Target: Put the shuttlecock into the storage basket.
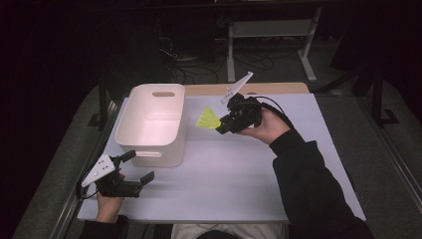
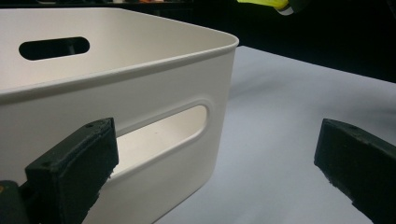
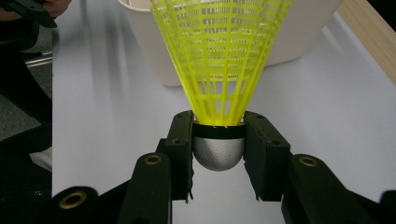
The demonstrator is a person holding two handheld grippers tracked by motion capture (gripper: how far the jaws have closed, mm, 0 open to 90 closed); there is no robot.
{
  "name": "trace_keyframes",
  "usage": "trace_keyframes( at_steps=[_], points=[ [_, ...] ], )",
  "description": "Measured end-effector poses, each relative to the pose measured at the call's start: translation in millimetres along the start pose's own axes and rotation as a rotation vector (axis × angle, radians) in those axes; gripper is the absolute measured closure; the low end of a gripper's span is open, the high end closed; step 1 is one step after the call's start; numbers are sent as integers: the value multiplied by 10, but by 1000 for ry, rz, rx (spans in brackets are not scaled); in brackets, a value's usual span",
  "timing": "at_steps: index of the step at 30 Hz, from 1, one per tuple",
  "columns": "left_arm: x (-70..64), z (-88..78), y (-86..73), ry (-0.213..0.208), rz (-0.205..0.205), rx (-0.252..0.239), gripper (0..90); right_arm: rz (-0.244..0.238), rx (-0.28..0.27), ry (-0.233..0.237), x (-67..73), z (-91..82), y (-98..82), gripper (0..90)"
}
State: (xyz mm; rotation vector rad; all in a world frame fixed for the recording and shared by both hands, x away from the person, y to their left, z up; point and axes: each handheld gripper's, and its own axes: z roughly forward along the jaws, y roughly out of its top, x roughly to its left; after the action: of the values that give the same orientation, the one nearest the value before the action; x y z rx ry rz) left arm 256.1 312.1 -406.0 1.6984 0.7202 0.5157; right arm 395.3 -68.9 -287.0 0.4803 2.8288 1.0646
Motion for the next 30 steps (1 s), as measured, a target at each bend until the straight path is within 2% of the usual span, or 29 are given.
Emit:
trace_keyframes(
  at_steps=[10, 19, 30],
  points=[
    [-1, -2, 0, -2, -1, 0, 0, -18, -9, 3, -11, 23, 103, 631],
    [0, 0, -1, -2, -1, -1, 0, -8, -17, 16, -67, 70, 164, 631],
    [0, -1, 0, -4, -1, 0, 0, -38, -15, 22, -43, 131, 334, 631]
  ],
)
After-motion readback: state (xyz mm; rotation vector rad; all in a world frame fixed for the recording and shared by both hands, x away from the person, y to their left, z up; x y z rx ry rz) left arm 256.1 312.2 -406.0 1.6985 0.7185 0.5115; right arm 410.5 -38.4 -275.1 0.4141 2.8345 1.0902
